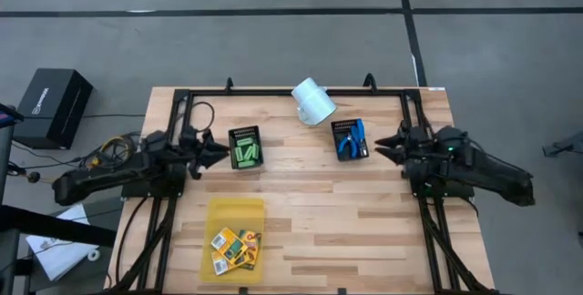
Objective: Pick & Place School Supplies
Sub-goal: Return to Home Position
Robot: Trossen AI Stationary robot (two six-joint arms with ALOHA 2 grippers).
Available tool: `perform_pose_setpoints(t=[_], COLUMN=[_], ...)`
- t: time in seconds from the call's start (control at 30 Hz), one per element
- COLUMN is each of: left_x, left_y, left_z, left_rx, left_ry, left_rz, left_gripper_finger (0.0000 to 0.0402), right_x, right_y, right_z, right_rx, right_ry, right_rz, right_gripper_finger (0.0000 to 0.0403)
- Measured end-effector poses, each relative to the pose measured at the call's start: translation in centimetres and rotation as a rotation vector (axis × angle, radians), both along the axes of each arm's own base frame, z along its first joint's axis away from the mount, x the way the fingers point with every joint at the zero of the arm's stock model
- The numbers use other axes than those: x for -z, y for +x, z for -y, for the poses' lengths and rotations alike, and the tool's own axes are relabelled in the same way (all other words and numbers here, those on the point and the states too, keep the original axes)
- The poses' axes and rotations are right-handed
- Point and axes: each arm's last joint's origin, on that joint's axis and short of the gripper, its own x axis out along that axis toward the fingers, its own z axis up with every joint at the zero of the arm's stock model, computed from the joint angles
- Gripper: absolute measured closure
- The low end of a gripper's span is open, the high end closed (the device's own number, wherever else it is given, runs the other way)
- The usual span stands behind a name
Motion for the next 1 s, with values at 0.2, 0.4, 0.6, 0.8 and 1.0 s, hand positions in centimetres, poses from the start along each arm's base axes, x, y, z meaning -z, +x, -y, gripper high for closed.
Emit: perform_pose_setpoints(t=[0.2,0.4,0.6,0.8,1.0], left_x=[1.0,1.4,1.4,1.3,0.7], left_y=[0.7,1.0,1.0,1.0,0.6], left_z=[-0.3,-0.4,-0.3,-0.3,-0.1], left_rx=[-0.003,-0.002,0.012,0.012,0.02], left_ry=[0.017,0.005,-0.074,-0.075,-0.051], left_rz=[-0.104,-0.144,-0.138,-0.136,-0.07], left_gripper_finger=[0.0298,0.0298,0.0298,0.0298,0.0298], right_x=[4.0,4.3,4.3,4.3,4.3], right_y=[1.4,1.6,1.6,1.7,1.7], right_z=[0.4,0.5,0.4,0.3,0.3], right_rx=[-0.005,-0.005,-0.006,-0.024,-0.022], right_ry=[0.073,0.032,0.027,0.028,0.028], right_rz=[-0.032,0.003,0.004,0.002,0.001], right_gripper_finger=[0.029,0.029,0.029,0.029,0.029])
